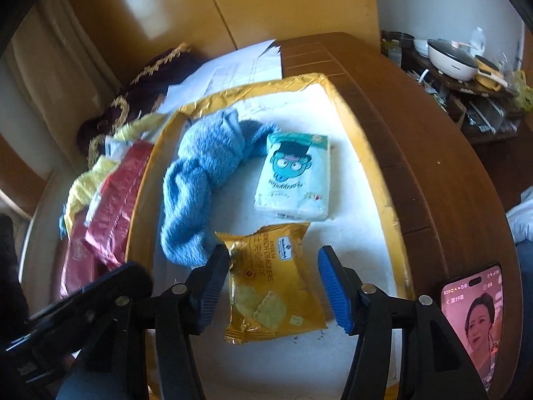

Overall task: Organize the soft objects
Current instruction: 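Open the right tool to drop the cracker bag while the left tool releases the pink item, then grasp the clear bag of coloured sticks with the right tool while the left tool grasps the dark red pouch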

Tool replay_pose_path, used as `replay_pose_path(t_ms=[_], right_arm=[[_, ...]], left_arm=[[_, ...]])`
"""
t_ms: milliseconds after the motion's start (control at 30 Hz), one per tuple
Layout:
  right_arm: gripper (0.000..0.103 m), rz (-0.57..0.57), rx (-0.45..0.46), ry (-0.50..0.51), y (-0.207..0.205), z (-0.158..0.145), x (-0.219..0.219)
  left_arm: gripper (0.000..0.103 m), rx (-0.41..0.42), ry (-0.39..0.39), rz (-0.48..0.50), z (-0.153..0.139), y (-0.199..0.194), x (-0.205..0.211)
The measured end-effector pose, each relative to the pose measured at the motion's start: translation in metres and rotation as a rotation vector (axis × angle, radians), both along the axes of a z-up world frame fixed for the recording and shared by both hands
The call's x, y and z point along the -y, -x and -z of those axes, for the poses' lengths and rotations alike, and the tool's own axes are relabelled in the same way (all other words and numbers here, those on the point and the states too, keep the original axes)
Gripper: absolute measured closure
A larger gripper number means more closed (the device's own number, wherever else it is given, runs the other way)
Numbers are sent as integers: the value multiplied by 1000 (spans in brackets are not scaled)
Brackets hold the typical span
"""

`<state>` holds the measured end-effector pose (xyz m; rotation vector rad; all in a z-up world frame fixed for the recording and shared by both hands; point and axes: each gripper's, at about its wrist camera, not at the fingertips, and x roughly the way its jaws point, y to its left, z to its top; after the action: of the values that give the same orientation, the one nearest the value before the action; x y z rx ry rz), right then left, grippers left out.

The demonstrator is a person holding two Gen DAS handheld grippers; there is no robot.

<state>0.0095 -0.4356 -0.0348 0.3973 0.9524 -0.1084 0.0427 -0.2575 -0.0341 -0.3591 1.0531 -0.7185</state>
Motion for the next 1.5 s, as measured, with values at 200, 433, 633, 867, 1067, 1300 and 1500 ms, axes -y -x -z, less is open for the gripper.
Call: replay_pose_path(t_ms=[200,433,633,867,1067,1300,1500], right_arm=[[38,-19,90,-38,7,-19,-7],[37,-140,200,-101,12,-39,-43],[37,-280,220,-134,13,-42,-81],[37,-431,205,-172,14,-40,-126],[38,-520,129,-157,22,-22,-167],[44,-536,29,-37,31,1,-196],[50,-544,-51,9,30,16,-213]], left_arm=[[44,7,73,-9,-11,9,-17],[44,85,58,-84,-22,28,-55],[44,123,49,-184,-25,33,-94],[44,128,53,-300,-21,31,-137],[44,122,58,-355,-15,31,-160],[44,117,59,-399,-10,34,-179],[44,100,52,-425,-5,32,-187]])
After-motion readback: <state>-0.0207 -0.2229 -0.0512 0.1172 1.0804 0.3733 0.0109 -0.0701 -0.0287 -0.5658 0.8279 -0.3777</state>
